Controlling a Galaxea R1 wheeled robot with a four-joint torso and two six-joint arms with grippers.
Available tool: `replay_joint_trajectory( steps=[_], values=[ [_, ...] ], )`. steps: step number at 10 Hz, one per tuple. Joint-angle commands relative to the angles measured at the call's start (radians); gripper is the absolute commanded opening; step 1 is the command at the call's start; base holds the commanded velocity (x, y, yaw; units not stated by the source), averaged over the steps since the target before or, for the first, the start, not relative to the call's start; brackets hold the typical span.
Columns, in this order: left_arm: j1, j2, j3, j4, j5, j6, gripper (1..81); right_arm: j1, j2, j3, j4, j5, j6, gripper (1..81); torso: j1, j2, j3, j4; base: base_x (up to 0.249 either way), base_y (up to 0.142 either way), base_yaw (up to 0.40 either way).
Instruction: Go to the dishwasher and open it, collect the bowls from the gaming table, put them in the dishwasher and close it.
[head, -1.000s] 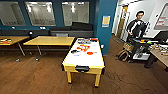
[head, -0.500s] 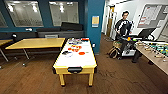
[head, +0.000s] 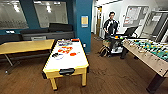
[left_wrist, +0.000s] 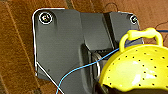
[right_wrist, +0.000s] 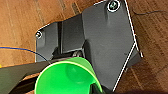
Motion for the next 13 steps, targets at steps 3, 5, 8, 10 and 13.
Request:
replay_joint_trajectory(
  steps=[3,5,8,10,13],
  values=[
    [-0.054,0.05,-0.09,0.0,0.121,0.003,1.0,0.028,-0.015,-0.007,-0.015,-0.029,-0.001,1.0,0.0,0.0,0.0,0.0,0.0,0.0,-0.29],
    [-0.054,0.061,-0.105,0.001,0.122,0.003,1.0,0.028,-0.009,-0.007,-0.015,-0.03,-0.001,1.0,0.0,0.0,0.0,0.0,0.0,0.0,-0.292],
    [-0.058,0.062,-0.105,0.001,0.135,0.003,1.0,0.026,0.001,-0.007,-0.015,-0.03,-0.001,1.0,0.0,0.0,0.0,0.0,0.0,0.0,-0.295],
    [-0.062,0.07,-0.11,0.004,0.136,0.003,1.0,0.028,0.001,-0.012,-0.014,-0.032,0.001,1.0,0.0,0.0,0.0,0.0,0.0,0.0,-0.295],
    [-0.074,0.097,-0.162,0.003,0.165,0.003,1.0,0.032,0.017,-0.027,-0.014,-0.08,-0.001,1.0,0.0,0.0,0.0,0.0,0.0,0.0,-0.299]
  ],
)
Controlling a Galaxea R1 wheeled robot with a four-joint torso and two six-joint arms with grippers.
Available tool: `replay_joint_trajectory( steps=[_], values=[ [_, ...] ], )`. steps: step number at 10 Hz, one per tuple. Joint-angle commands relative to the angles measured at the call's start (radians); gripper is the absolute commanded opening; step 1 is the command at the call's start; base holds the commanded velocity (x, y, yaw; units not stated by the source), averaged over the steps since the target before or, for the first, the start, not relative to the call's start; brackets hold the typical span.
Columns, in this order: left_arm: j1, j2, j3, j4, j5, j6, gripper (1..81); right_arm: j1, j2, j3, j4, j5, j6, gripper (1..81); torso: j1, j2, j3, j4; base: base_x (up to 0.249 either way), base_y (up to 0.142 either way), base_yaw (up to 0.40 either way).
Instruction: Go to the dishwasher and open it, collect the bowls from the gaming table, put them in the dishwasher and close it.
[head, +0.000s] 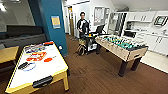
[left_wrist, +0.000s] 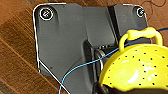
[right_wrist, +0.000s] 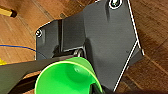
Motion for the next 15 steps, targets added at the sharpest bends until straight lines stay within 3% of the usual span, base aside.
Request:
replay_joint_trajectory(
  steps=[1,6,7,12,13,15],
  values=[
    [-0.054,0.021,-0.045,-0.001,0.088,0.003,1.0,0.039,0.002,-0.013,-0.012,-0.061,-0.001,1.0,0.0,0.0,0.0,0.0,0.0,0.0,-0.302],
    [-0.063,0.038,-0.059,0.001,0.113,0.003,1.0,0.037,0.01,-0.016,-0.012,-0.075,-0.007,1.0,0.0,0.0,0.0,0.0,0.0,0.0,-0.302],
    [-0.063,0.036,-0.059,0.001,0.113,0.003,1.0,0.039,0.01,-0.014,-0.012,-0.075,-0.006,1.0,0.0,0.0,0.044,0.0,0.0,0.0,-0.302],
    [-0.063,0.036,-0.059,0.003,0.113,0.003,1.0,0.034,0.01,-0.017,-0.012,-0.073,-0.006,1.0,0.0,0.0,0.153,0.0,0.0,0.0,-0.304],
    [-0.063,0.035,-0.059,0.001,0.113,0.003,1.0,0.034,0.01,-0.015,-0.012,-0.073,-0.006,1.0,0.0,0.0,0.117,0.0,0.0,0.0,-0.307],
    [-0.063,0.035,-0.059,0.001,0.113,0.003,1.0,0.034,0.013,-0.014,-0.012,-0.073,-0.006,1.0,0.0,-0.001,0.139,0.0,0.0,0.0,-0.307]
  ],
)
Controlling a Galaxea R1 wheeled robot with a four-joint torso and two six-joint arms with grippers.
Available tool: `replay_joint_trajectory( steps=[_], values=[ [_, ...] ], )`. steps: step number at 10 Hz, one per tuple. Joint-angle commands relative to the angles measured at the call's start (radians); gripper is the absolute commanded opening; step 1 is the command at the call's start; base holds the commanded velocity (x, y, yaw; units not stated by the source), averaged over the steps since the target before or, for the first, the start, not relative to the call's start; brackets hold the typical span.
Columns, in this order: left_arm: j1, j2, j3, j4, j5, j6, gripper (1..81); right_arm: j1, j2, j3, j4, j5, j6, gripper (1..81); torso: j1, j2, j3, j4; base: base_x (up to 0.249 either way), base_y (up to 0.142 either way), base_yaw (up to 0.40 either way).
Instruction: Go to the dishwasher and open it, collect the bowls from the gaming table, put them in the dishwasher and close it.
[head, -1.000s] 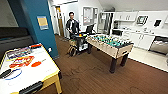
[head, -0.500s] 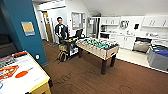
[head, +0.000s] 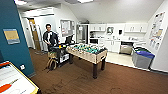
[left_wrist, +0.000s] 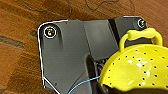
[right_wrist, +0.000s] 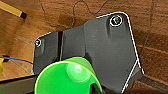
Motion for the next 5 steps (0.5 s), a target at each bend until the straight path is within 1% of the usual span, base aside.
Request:
replay_joint_trajectory(
  steps=[1,5],
  values=[
    [-0.063,-0.001,0.001,0.001,0.057,0.005,1.0,0.046,-0.007,-0.004,-0.012,-0.024,-0.002,1.0,0.001,0.0,0.0,0.0,0.0,0.0,-0.307],
    [-0.063,0.0,0.001,0.001,0.057,0.003,1.0,0.046,-0.007,-0.004,-0.013,-0.024,-0.002,1.0,0.001,0.0,0.0,0.0,0.0,0.0,-0.308]
  ],
)
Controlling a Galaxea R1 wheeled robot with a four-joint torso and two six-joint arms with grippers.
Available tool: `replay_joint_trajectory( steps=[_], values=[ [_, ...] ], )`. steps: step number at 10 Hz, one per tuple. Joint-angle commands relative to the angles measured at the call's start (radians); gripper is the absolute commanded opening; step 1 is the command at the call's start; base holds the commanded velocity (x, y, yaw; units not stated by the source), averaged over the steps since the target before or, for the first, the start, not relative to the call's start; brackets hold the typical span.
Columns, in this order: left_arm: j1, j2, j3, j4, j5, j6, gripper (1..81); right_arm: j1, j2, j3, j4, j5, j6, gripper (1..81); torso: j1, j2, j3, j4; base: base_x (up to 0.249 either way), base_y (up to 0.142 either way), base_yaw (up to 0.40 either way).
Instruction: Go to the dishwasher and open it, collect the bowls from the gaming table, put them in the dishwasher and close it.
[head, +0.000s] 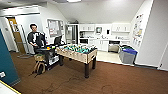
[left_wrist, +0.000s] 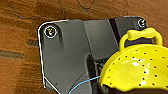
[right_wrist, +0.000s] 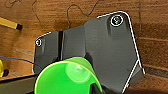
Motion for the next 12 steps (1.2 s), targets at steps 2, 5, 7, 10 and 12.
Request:
replay_joint_trajectory(
  steps=[2,5,7,10,12],
  values=[
    [-0.062,-0.002,0.002,0.003,0.056,0.003,1.0,0.049,-0.01,-0.001,-0.013,-0.024,-0.002,1.0,0.001,0.0,0.0,0.0,0.0,0.0,-0.308],
    [-0.062,-0.003,0.002,0.003,0.056,0.003,1.0,0.049,-0.01,-0.001,-0.013,-0.024,0.0,1.0,0.001,0.0,-0.048,0.0,0.0,0.0,-0.31],
    [-0.062,-0.005,0.002,0.003,0.056,0.003,1.0,0.048,-0.011,-0.004,-0.011,-0.022,-0.002,1.0,0.001,0.0,-0.033,0.0,0.0,0.0,-0.312],
    [-0.062,-0.005,0.002,0.002,0.056,0.003,1.0,0.048,-0.01,-0.004,-0.013,-0.022,-0.002,1.0,0.001,0.0,-0.035,0.0,0.0,0.0,-0.313],
    [-0.062,-0.006,0.002,-0.001,0.056,0.003,1.0,0.049,-0.008,-0.004,-0.013,-0.022,-0.002,1.0,0.001,0.0,-0.035,0.0,0.0,0.0,-0.316]
  ],
)
